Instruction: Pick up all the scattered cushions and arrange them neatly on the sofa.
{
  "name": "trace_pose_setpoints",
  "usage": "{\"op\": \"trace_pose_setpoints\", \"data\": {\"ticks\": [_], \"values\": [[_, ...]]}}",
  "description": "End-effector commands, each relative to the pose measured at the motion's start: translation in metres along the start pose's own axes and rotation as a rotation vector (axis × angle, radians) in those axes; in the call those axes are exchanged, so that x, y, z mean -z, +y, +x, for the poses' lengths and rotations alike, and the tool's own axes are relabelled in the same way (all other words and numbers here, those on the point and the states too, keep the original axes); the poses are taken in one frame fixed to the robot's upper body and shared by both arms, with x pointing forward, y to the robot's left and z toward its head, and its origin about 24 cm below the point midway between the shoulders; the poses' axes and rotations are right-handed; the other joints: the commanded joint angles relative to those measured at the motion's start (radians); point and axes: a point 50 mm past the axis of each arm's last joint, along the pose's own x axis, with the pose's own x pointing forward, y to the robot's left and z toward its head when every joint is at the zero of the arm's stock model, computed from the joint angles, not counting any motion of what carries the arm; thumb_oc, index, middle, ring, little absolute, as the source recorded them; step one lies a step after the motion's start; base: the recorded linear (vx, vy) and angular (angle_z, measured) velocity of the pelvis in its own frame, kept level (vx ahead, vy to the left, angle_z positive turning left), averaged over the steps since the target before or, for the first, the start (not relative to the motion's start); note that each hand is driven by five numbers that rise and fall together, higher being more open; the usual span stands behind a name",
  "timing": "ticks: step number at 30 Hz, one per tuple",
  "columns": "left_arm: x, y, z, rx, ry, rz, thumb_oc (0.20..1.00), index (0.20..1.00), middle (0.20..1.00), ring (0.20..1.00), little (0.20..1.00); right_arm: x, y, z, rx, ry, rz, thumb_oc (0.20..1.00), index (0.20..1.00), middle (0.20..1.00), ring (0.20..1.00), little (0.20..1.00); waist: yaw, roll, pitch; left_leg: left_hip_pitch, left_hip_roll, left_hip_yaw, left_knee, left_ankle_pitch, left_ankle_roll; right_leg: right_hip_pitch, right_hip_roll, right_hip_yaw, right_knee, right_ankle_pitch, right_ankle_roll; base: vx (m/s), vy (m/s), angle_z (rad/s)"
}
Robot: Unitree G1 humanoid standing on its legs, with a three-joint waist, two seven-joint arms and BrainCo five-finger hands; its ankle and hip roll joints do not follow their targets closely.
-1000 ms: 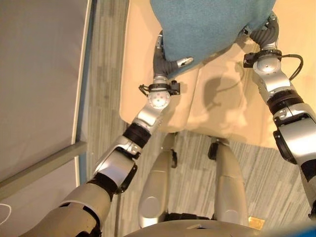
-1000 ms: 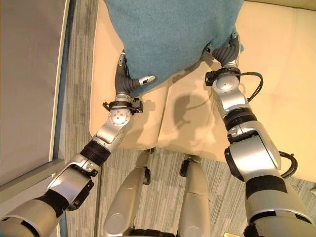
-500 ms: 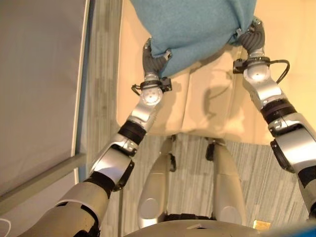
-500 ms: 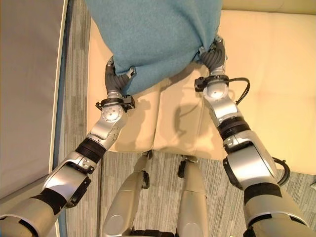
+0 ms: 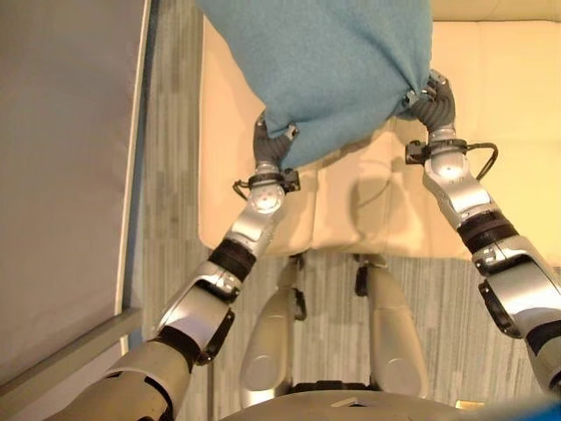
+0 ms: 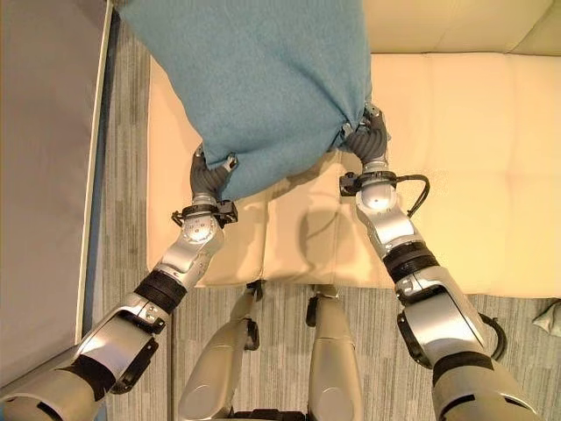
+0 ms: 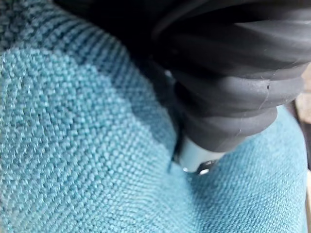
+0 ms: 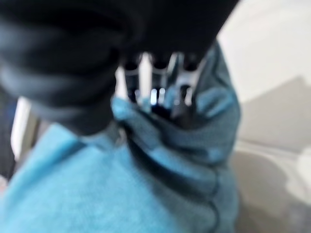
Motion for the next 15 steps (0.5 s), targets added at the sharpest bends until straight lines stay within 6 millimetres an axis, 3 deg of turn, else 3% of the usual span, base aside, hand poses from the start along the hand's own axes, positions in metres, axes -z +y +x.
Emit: {"op": "trace_pose_setpoints", "data": {"ticks": [1, 3, 5, 8, 9, 10, 11, 12, 14, 15], "values": [[-0.02, -0.039, -0.009, 0.202, -0.117, -0.029, 0.2, 0.2, 0.2, 0.2, 0.2, -0.018, 0.029, -0.014, -0.086, -0.132, 0.132, 0.2, 0.2, 0.2, 0.2, 0.2, -0.018, -0.082, -0.058, 0.074, 0.02, 0.034, 0.145, -0.119, -0.105, 0.151, 0.002, 0.056, -0.107, -0.03, 0.063, -0.02, -0.16, 0.5], [-0.017, -0.038, -0.011, 0.207, -0.112, -0.027, 0.2, 0.2, 0.2, 0.2, 0.2, -0.014, 0.027, -0.017, -0.086, -0.121, 0.129, 0.2, 0.2, 0.2, 0.2, 0.2, -0.022, -0.089, -0.056, 0.072, 0.029, 0.04, 0.172, -0.118, -0.11, 0.16, 0.004, 0.053, -0.102, -0.035, 0.056, -0.01, -0.126, 0.45], [-0.009, -0.036, -0.016, 0.222, -0.084, -0.026, 0.2, 0.2, 0.2, 0.2, 0.2, 0.001, 0.029, -0.028, -0.1, -0.072, 0.129, 0.2, 0.2, 0.2, 0.2, 0.2, -0.034, -0.114, -0.073, 0.082, 0.026, 0.072, 0.226, -0.15, -0.094, 0.203, 0.012, 0.035, -0.114, -0.047, 0.043, 0.01, -0.188, 0.14], [-0.006, -0.033, -0.017, 0.219, -0.078, -0.007, 0.2, 0.2, 0.2, 0.2, 0.2, 0.004, 0.037, -0.031, -0.124, -0.058, 0.136, 0.2, 0.2, 0.2, 0.2, 0.2, -0.012, -0.126, -0.092, 0.062, -0.07, 0.035, 0.194, -0.168, -0.048, 0.227, 0.051, 0.043, -0.135, -0.029, 0.046, 0.07, -0.097, 0.09], [-0.006, -0.033, -0.017, 0.219, -0.078, -0.007, 0.2, 0.2, 0.2, 0.2, 0.2, 0.004, 0.037, -0.031, -0.124, -0.058, 0.136, 0.2, 0.2, 0.2, 0.2, 0.2, -0.012, -0.127, -0.092, 0.062, -0.07, 0.035, 0.194, -0.168, -0.047, 0.227, 0.051, 0.044, -0.134, -0.03, 0.046, 0.06, -0.107, -0.18], [-0.004, -0.032, -0.018, 0.226, -0.076, 0.018, 0.2, 0.2, 0.2, 0.2, 0.2, 0.007, 0.041, -0.037, -0.136, -0.05, 0.16, 0.2, 0.2, 0.2, 0.2, 0.2, -0.004, -0.146, -0.096, 0.023, -0.083, 0.059, 0.209, -0.154, -0.036, 0.234, 0.073, 0.054, -0.141, -0.024, 0.049, 0.05, -0.025, -0.19], [-0.008, -0.027, -0.016, 0.209, -0.092, 0.015, 0.2, 0.2, 0.2, 0.2, 0.2, 0.001, 0.047, -0.036, -0.153, -0.069, 0.167, 0.2, 0.2, 0.2, 0.2, 0.2, 0.018, -0.158, -0.097, 0.013, -0.094, 0.005, 0.22, -0.165, -0.03, 0.22, 0.089, 0.078, -0.126, -0.029, 0.049, 0.05, -0.025, -0.23], [-0.008, -0.027, -0.016, 0.209, -0.092, 0.015, 0.2, 0.2, 0.2, 0.2, 0.2, 0.001, 0.047, -0.036, -0.153, -0.069, 0.167, 0.2, 0.2, 0.2, 0.2, 0.2, 0.018, -0.158, -0.097, 0.013, -0.094, 0.005, 0.22, -0.165, -0.03, 0.22, 0.089, 0.078, -0.126, -0.029, 0.049, 0.09, 0.085, -0.23], [-0.009, -0.019, -0.016, 0.182, -0.1, 0.009, 0.2, 0.2, 0.2, 0.2, 0.2, 0.0, 0.057, -0.037, -0.18, -0.068, 0.172, 0.2, 0.2, 0.2, 0.2, 0.2, 0.04, -0.17, -0.109, 0.015, -0.093, -0.018, 0.211, -0.181, -0.01, 0.194, 0.105, 0.097, -0.055, -0.042, 0.056, 0.08, 0.098, -0.64], [-0.009, -0.01, -0.014, 0.159, -0.104, 0.027, 0.2, 0.2, 0.2, 0.2, 0.2, -0.004, 0.063, -0.037, -0.202, -0.071, 0.178, 0.2, 0.2, 0.2, 0.2, 0.2, 0.061, -0.184, -0.097, 0.038, -0.069, 0.019, 0.22, -0.202, 0.003, 0.175, 0.079, 0.048, 0.043, -0.047, 0.095, 0.05, 0.092, -0.96]]}}
